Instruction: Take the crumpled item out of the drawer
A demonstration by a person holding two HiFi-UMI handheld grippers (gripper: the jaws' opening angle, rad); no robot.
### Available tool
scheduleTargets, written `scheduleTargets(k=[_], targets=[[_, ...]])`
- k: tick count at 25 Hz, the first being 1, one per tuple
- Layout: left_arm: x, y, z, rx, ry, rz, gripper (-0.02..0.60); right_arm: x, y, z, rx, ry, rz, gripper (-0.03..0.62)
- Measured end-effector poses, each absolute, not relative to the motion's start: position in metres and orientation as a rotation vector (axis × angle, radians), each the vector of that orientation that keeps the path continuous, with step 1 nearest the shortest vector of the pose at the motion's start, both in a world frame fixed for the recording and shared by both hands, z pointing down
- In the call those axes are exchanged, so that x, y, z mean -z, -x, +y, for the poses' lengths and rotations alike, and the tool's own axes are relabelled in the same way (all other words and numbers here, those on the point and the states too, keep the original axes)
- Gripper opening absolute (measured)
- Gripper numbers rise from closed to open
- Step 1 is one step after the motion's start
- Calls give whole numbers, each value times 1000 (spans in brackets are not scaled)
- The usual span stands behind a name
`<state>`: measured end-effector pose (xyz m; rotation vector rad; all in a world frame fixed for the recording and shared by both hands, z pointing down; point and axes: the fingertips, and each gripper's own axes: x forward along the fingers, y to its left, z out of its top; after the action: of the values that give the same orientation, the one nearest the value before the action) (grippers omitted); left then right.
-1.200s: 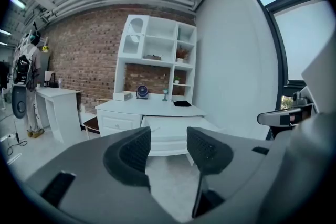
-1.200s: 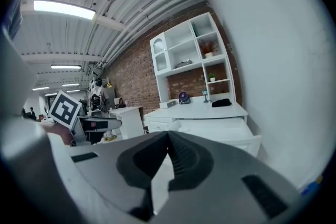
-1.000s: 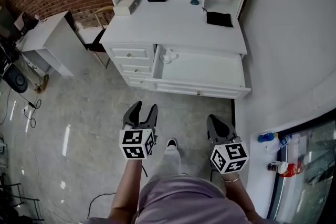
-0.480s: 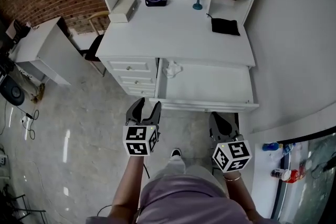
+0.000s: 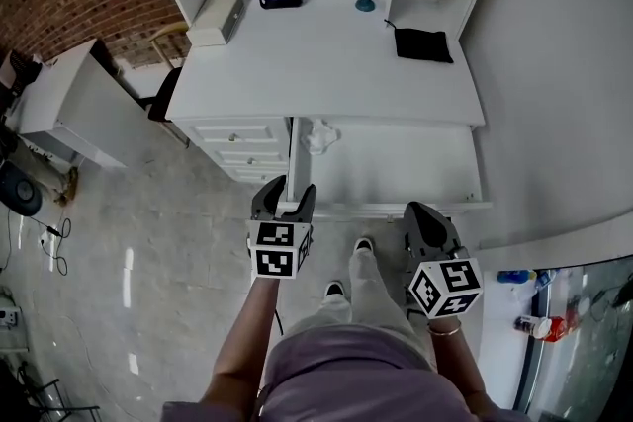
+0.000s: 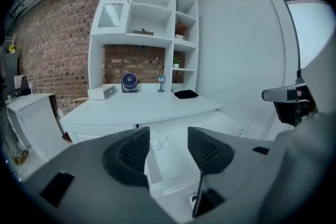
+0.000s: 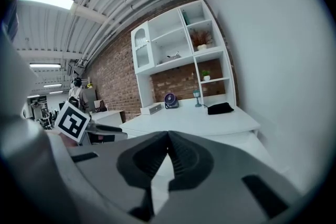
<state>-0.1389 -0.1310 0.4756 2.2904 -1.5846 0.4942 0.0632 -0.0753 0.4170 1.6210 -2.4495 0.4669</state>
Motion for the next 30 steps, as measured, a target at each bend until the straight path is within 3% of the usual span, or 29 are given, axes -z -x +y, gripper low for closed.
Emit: scheduleTargets(k=[30], targets=[[-637,80,-328,-1033,-2061,-1417,247,-463,-123,-246,-662,-1520,-2407,3]])
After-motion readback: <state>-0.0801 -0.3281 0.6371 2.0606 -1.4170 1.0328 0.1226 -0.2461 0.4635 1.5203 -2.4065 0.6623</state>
